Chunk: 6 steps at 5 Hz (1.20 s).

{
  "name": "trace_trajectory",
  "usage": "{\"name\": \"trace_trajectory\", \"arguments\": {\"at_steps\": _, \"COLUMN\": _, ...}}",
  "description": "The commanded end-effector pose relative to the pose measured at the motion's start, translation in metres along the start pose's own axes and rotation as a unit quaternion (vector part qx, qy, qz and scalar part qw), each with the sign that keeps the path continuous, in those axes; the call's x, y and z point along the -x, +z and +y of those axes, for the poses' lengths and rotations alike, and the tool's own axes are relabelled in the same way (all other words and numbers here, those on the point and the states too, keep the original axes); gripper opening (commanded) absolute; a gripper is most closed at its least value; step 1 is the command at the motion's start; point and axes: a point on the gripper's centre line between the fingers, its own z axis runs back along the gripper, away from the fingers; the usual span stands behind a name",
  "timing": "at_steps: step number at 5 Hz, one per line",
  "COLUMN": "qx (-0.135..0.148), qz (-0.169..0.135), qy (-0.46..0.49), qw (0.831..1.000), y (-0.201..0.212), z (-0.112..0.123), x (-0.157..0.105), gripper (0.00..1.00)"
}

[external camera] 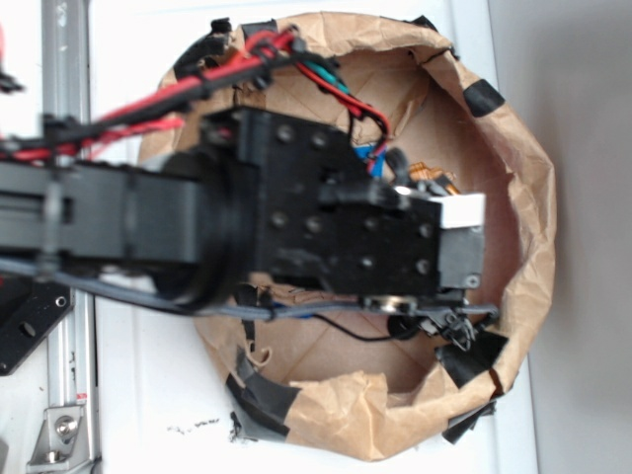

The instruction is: Grab the yellow duck.

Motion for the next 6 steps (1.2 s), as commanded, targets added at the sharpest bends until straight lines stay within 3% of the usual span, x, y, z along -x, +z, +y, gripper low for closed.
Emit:
{"name": "trace_trajectory", "arguments": {"at_steps": 1, "qx": 0.032, "qz": -0.012, "qy": -0.034, "qw": 0.999, "y": -0.009, "z": -0.022, "x": -0.012, "gripper": 1.0}}
{"name": "trace_trajectory", "arguments": {"at_steps": 3, "qx": 0.022, "qz": 0.009, "qy": -0.097, "qw": 0.995, "y": -0.037, "z": -0.021, "x": 0.013, "gripper": 1.0}}
{"name": "trace_trajectory", "arguments": {"at_steps": 4, "qx": 0.024, "qz": 0.003, "qy": -0.12, "qw": 0.992, "y": -0.034, "z": -0.021, "x": 0.028, "gripper": 0.32}}
{"name": "trace_trajectory", "arguments": {"at_steps": 5, "qx": 0.028, "qz": 0.01, "qy": -0.134, "qw": 0.991, "y": -0.027, "z": -0.021, "x": 0.034, "gripper": 0.0}}
{"name": "trace_trajectory", "arguments": {"at_steps": 6, "qx": 0.036, "qz": 0.004, "qy": -0.155, "qw": 0.987, "y": -0.011, "z": -0.023, "x": 0.033, "gripper": 0.0}}
